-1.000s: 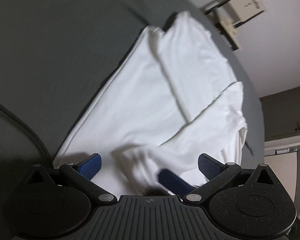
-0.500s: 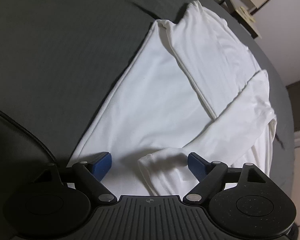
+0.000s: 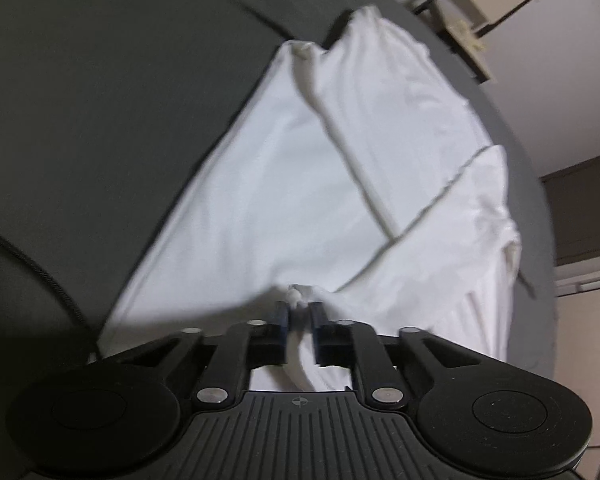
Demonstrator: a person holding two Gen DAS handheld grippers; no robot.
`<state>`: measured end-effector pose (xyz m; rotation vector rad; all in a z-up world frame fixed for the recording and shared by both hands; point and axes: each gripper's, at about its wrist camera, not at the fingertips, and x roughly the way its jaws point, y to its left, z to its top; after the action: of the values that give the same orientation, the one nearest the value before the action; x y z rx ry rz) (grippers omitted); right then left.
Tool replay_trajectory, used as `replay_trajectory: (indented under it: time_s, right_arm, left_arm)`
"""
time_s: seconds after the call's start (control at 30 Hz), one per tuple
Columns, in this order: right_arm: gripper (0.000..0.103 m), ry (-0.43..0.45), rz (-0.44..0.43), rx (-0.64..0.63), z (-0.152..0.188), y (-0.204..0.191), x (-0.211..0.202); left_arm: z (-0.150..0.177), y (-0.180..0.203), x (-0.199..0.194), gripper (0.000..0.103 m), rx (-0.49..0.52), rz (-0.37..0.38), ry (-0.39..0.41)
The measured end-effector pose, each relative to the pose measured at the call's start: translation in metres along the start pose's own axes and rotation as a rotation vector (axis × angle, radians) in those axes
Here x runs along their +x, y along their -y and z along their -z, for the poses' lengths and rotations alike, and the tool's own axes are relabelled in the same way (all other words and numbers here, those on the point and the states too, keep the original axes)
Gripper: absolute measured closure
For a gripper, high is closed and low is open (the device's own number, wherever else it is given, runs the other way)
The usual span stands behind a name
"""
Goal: Fold clothes
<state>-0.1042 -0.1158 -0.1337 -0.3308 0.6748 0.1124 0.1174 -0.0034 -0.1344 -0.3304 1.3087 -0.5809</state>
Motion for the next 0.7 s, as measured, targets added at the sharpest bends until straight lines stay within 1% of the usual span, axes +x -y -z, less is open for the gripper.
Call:
replay_trajectory:
  time_s: [0.03,0.07,0.2,0.23,0.27,0.3,0.37,0.43,0.5,0.53,0.6,0.63,0.67,0.7]
  right_arm:
    - [0.093,0.027,0.006,0.022,-0.003,0.004,-0.009]
    - [0.093,0.053,0.013,0.044,-0.007,0.008,-0.018]
    - [0.093,0.200,-0.053,0.123,-0.029,0.016,-0.062]
    - [0.093,0.176,-0.095,0.118,-0.034,0.013,-0.063]
    - [0.093,0.139,-0.130,0.127,-0.036,0.011,-0.058]
    - [0.093,0.099,-0.152,0.145,-0.035,0.009,-0.049]
    - [0.093,0.009,-0.178,0.204,-0.029,0.007,-0.025]
    - [0.093,-0.065,-0.214,0.262,-0.023,0.007,-0.005]
    - [0.085,-0.110,-0.251,0.305,-0.018,0.007,0.004]
    - [0.072,-0.126,-0.266,0.320,-0.016,0.007,0.005]
    - [0.058,-0.100,-0.289,0.332,-0.013,0.011,-0.006]
    - [0.058,-0.086,-0.301,0.339,-0.012,0.013,-0.012]
    - [0.058,-0.069,-0.288,0.364,-0.010,0.029,-0.016]
    - [0.058,-0.052,-0.274,0.390,-0.008,0.044,-0.020]
  left_arm:
    - [0.001,0.003,-0.005,0.095,0.011,0.025,0.024]
    - [0.003,0.006,-0.014,0.095,0.026,0.061,0.065]
    - [0.011,0.015,-0.052,0.096,0.089,0.187,0.240]
    - [0.012,0.015,-0.060,0.096,0.091,0.187,0.276]
    - [0.012,0.013,-0.064,0.095,0.083,0.169,0.291]
    - [0.011,0.009,-0.063,0.096,0.066,0.129,0.284]
    - [0.007,0.002,-0.059,0.095,0.030,0.049,0.256]
    - [0.005,-0.003,-0.053,0.095,-0.002,0.006,0.222]
    - [0.004,-0.005,-0.050,0.095,-0.020,-0.032,0.201]
    - [0.004,-0.003,-0.049,0.095,-0.019,-0.063,0.196]
    - [0.004,0.000,-0.047,0.095,-0.005,-0.104,0.185]
    - [0.006,0.002,-0.047,0.095,0.011,-0.098,0.179]
    - [0.007,0.004,-0.046,0.092,0.027,-0.092,0.172]
    - [0.008,0.006,-0.045,0.077,0.047,-0.083,0.168]
